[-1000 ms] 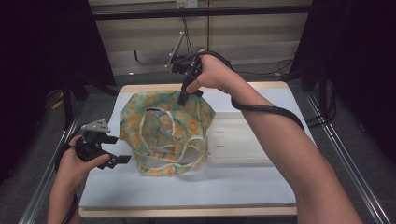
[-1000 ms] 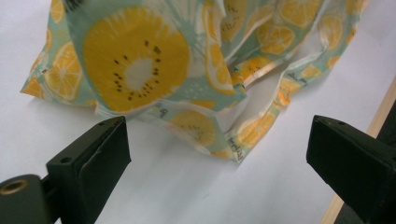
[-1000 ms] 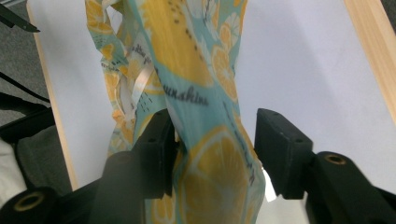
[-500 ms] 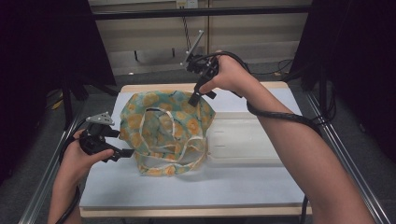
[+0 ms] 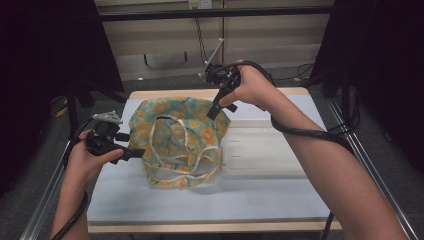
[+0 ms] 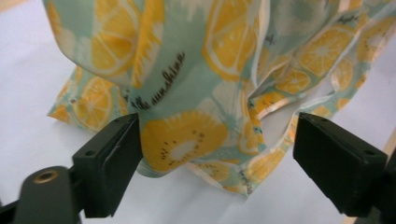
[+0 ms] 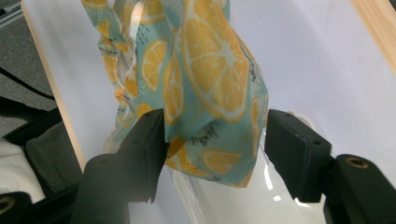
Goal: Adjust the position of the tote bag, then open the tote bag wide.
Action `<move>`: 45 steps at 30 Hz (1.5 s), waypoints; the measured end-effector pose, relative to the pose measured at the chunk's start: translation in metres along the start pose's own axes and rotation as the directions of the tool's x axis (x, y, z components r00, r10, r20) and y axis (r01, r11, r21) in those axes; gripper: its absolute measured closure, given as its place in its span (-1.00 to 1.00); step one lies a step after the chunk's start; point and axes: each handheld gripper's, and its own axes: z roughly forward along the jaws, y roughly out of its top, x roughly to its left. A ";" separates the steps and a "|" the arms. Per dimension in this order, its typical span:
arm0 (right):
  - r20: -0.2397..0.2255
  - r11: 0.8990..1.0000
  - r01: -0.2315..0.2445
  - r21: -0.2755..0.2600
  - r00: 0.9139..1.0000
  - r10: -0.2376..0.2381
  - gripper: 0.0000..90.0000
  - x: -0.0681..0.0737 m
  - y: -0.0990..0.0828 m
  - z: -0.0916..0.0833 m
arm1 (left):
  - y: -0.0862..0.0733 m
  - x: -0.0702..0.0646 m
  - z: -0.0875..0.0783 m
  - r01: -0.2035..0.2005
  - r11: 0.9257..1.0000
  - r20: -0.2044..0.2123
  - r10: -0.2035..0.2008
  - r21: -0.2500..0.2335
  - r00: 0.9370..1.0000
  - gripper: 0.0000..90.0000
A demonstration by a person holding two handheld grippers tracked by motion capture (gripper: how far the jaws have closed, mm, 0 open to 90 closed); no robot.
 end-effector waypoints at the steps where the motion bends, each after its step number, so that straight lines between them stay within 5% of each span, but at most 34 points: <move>1: -0.001 1.000 0.010 -0.003 1.000 -0.010 -0.12 0.001 -0.001 0.000 | 0.001 0.000 -0.001 -0.001 1.000 0.001 0.001 0.001 1.000 -0.62; 10: 0.008 1.000 -0.003 0.002 1.000 0.003 -0.18 -0.001 -0.012 0.000 | 0.011 0.001 -0.004 -0.032 0.999 -0.003 0.032 -0.004 0.999 -0.28; 20: -0.007 0.996 -0.075 -0.047 0.997 0.075 -0.13 -0.004 -0.025 -0.009 | 0.019 0.001 -0.006 -0.044 0.999 -0.024 0.044 -0.003 0.999 -0.11; 25: -0.018 0.992 -0.119 -0.030 0.993 0.118 -0.11 0.000 -0.028 -0.007 | 0.023 0.000 -0.006 -0.040 0.999 -0.029 0.040 0.000 0.999 0.04; 35: -0.082 0.991 -0.131 -0.012 0.988 0.130 0.11 0.011 -0.024 0.004 | 0.025 0.001 -0.005 -0.039 0.999 -0.020 0.039 0.007 0.999 0.26; 45: -0.092 0.987 -0.161 0.000 0.983 0.160 0.46 0.014 -0.022 0.010 | 0.030 0.002 -0.007 -0.051 0.998 0.005 0.051 0.022 0.999 0.53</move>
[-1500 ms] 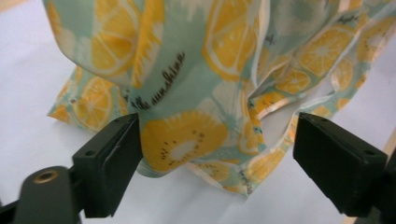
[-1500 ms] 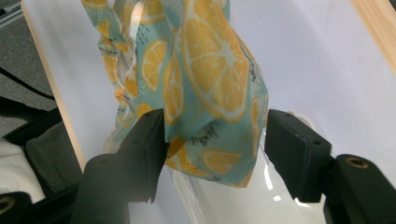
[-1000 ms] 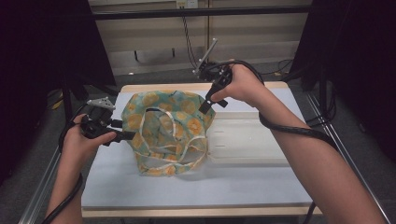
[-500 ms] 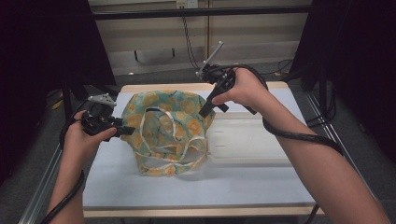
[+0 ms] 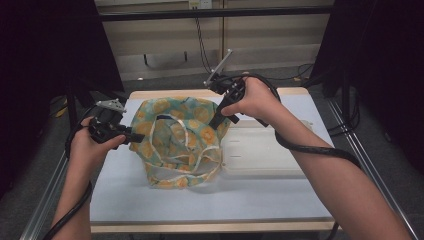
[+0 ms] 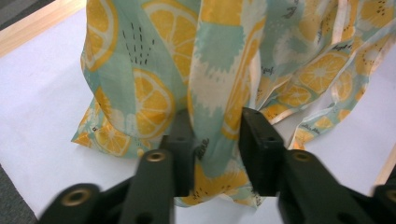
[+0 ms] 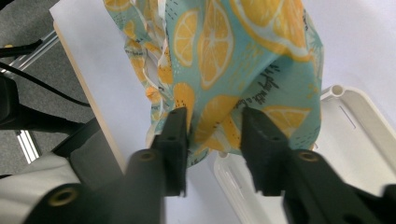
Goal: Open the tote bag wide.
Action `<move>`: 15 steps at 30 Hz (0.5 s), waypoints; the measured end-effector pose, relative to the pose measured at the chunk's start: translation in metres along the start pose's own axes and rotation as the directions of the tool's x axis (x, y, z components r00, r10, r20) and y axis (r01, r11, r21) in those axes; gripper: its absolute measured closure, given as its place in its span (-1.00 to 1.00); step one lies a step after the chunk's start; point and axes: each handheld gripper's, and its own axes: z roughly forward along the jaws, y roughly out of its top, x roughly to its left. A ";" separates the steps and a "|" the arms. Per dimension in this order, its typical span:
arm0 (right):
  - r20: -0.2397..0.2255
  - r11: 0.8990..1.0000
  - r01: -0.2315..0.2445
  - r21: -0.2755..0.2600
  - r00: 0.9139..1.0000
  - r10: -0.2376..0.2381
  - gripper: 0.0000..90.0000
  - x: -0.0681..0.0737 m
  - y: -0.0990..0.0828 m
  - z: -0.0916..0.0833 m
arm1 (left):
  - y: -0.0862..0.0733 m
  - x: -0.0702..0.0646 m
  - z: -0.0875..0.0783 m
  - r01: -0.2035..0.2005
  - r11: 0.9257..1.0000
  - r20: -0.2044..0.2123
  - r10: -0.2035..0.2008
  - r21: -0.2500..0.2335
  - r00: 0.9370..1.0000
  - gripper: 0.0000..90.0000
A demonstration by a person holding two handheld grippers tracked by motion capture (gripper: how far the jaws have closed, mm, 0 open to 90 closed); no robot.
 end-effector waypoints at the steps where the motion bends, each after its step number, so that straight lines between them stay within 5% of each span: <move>1: -0.003 1.000 -0.002 0.006 1.000 0.002 0.51 0.000 0.001 0.001 | 0.000 0.001 0.000 -0.002 1.000 0.006 0.002 0.005 1.000 0.57; 6: -0.001 1.000 -0.012 0.025 1.000 0.012 0.73 -0.002 0.003 0.005 | 0.004 0.001 -0.003 -0.008 1.000 0.013 0.008 0.003 1.000 0.77; 15: 0.007 0.998 -0.050 0.027 0.999 0.050 1.00 -0.002 0.007 0.002 | 0.010 0.003 -0.016 -0.003 1.000 0.008 0.003 0.000 1.000 0.84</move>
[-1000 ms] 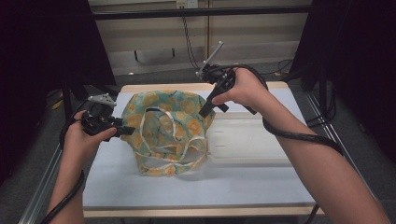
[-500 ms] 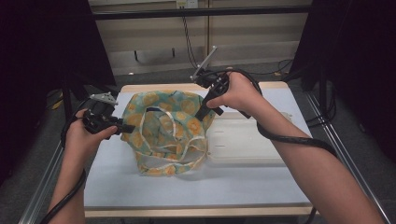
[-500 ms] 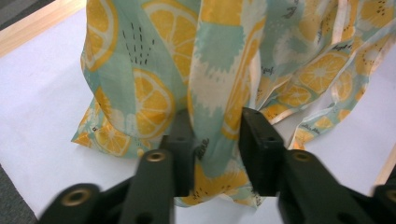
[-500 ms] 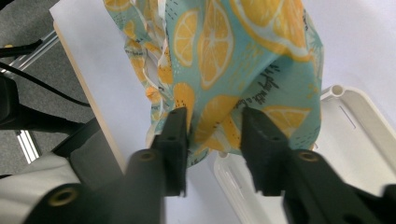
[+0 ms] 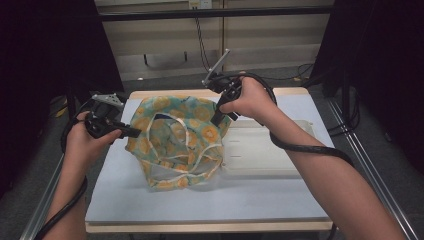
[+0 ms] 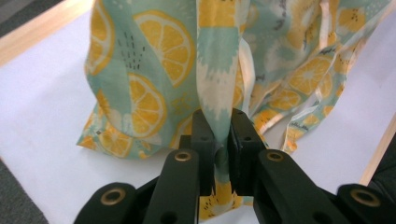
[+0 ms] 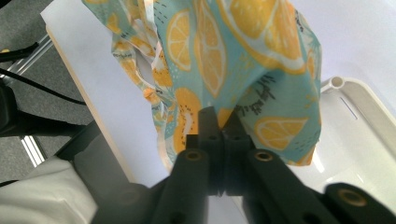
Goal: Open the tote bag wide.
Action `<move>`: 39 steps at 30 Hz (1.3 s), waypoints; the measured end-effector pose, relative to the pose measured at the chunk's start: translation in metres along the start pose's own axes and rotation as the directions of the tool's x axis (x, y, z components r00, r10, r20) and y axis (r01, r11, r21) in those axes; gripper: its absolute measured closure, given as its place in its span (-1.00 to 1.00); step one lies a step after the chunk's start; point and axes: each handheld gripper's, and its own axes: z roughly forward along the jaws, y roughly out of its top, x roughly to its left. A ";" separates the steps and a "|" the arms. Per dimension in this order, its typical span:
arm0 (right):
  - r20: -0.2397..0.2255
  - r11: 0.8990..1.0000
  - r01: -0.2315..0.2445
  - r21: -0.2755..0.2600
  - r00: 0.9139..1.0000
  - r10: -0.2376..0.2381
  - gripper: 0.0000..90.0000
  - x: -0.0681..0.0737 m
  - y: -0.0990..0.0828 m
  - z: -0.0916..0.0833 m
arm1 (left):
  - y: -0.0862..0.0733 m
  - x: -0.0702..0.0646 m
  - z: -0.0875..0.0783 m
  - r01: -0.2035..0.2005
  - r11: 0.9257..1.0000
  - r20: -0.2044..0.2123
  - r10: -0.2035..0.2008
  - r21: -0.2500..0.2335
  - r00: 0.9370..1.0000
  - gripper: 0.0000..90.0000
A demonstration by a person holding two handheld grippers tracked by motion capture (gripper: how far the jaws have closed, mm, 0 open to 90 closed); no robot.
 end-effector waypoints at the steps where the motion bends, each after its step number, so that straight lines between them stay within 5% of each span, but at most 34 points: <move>1: 0.000 1.000 -0.002 -0.001 1.000 0.002 1.00 0.000 0.000 -0.001 | 0.001 0.001 -0.002 -0.017 1.000 0.003 0.017 0.014 1.000 0.84; 6: -0.002 1.000 0.005 -0.006 1.000 -0.005 1.00 -0.001 0.001 -0.002 | 0.007 0.001 -0.007 -0.028 1.000 -0.003 0.028 0.012 1.000 0.84; 21: -0.023 0.994 -0.061 -0.094 0.998 0.059 1.00 -0.017 -0.004 -0.034 | 0.017 0.014 -0.029 0.028 0.997 -0.009 -0.029 -0.073 1.000 0.98; 39: -0.028 0.979 -0.111 -0.173 0.994 0.108 1.00 -0.036 -0.002 -0.052 | 0.043 0.021 -0.031 0.046 0.993 -0.005 -0.047 -0.112 0.999 0.98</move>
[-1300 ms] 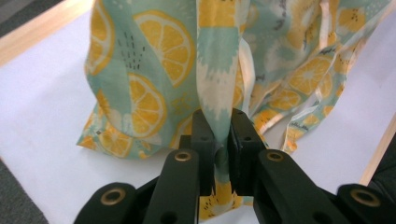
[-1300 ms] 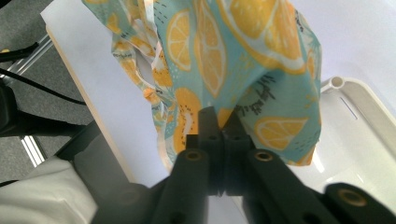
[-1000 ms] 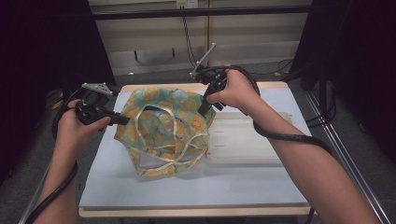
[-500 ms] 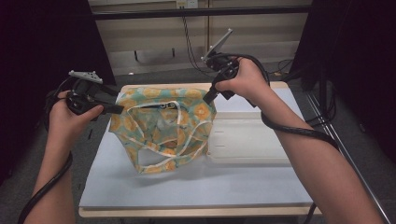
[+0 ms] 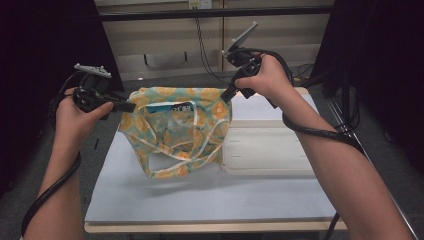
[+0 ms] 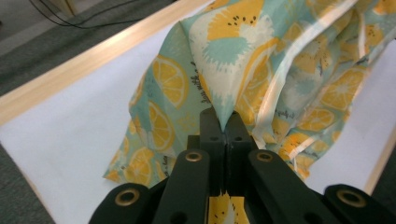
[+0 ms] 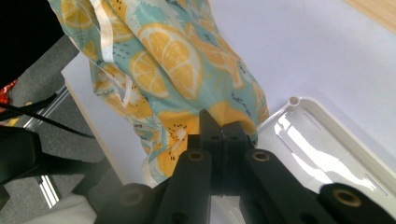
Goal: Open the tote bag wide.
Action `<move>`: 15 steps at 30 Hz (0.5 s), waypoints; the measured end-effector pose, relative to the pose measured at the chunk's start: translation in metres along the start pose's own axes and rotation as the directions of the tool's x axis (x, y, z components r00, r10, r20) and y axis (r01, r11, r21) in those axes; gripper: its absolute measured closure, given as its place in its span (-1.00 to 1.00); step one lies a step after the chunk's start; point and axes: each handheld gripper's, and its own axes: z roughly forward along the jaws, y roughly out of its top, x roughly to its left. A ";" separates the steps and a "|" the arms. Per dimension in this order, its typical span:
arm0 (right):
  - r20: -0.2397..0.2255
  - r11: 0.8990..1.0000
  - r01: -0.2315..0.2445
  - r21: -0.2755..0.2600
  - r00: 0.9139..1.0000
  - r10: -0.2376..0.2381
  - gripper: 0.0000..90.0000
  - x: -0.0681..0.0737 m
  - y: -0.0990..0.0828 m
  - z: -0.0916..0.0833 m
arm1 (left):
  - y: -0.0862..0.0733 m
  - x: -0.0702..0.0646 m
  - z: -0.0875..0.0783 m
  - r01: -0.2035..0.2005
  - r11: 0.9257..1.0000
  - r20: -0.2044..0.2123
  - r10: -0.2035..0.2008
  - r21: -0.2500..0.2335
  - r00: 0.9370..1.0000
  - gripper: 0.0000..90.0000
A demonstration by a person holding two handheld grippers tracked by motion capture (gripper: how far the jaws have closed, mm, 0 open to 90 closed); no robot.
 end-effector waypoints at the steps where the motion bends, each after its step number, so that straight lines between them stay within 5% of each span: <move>1: 0.000 1.000 -0.013 -0.004 1.000 0.013 1.00 0.000 0.001 -0.001 | 0.002 -0.001 0.000 -0.001 1.000 -0.011 0.001 -0.002 1.000 0.98; 15: 0.033 0.999 -0.032 -0.024 0.999 0.032 1.00 -0.011 0.007 0.005 | 0.030 -0.003 0.007 -0.011 1.000 0.001 0.011 0.022 1.000 0.98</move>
